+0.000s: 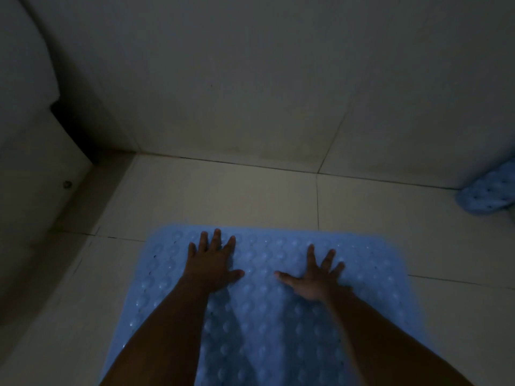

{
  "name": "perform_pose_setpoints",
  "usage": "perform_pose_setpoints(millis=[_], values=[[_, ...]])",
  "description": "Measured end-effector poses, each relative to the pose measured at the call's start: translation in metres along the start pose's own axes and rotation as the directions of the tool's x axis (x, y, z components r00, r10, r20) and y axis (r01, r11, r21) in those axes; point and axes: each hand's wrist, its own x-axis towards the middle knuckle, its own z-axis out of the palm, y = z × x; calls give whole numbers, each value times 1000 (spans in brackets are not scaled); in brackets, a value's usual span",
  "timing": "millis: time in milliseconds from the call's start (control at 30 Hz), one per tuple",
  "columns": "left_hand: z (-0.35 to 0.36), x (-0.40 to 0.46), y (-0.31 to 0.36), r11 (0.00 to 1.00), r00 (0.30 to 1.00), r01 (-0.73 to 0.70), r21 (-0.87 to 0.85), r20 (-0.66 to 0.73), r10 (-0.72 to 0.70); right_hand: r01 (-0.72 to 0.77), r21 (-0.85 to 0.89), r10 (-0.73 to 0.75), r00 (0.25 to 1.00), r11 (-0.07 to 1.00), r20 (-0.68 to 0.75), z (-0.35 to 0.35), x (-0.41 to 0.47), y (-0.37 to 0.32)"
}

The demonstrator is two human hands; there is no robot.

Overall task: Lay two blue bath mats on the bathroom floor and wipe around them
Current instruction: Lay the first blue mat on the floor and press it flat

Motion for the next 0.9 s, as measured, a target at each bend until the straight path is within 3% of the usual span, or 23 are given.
perform_pose_setpoints(millis=[67,200,567,767,900], values=[[-6,-8,5,1000,1000,17,7,-12,-17,-5,-68,8,999,998,36,-15,0,3],[-5,-30,17,998,998,51,33,18,-52,-15,-112,11,999,994,-33,-31,-11,-1],[-60,-96,2,980,982,187,66,13,-189,286,-55,-280,955,957,99,-50,-61,-98],[-60,-92,-23,981,982,191,15,-6,-191,300,-193,-295,954,934,58,-41,-44,-102],[-56,-69,-39,987,983,162,5,86,-162,233,-288,-237,971,929,22,-25,-30,-102]])
